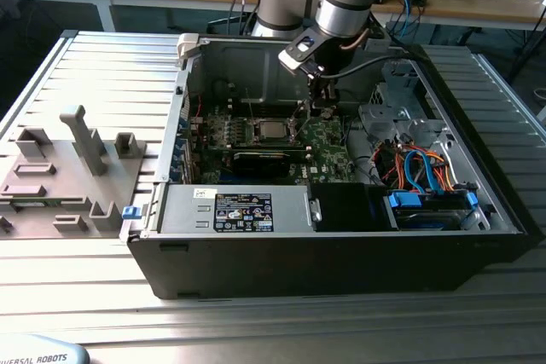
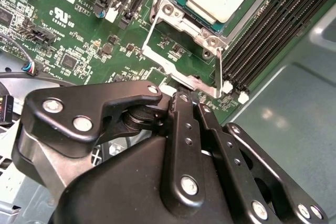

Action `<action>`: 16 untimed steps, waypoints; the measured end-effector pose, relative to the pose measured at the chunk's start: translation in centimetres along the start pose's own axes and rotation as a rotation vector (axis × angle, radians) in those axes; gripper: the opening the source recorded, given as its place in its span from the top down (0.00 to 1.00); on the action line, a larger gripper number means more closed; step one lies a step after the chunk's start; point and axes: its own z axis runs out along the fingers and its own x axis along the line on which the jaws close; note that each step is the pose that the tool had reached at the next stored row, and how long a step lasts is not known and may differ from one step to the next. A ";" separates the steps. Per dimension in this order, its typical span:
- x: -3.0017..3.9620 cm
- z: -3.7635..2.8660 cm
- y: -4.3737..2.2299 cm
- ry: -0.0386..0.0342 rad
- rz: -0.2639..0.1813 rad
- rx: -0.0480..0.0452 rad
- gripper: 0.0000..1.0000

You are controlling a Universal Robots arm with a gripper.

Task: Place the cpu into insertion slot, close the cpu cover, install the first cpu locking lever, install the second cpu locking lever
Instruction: 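Close the cpu cover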

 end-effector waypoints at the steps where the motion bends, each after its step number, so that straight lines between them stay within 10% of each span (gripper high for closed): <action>1: 0.00 0.00 -0.03 0.0000 0.000 0.0000 0.89; 16: 0.04 0.05 -0.54 0.0000 0.000 0.0000 0.89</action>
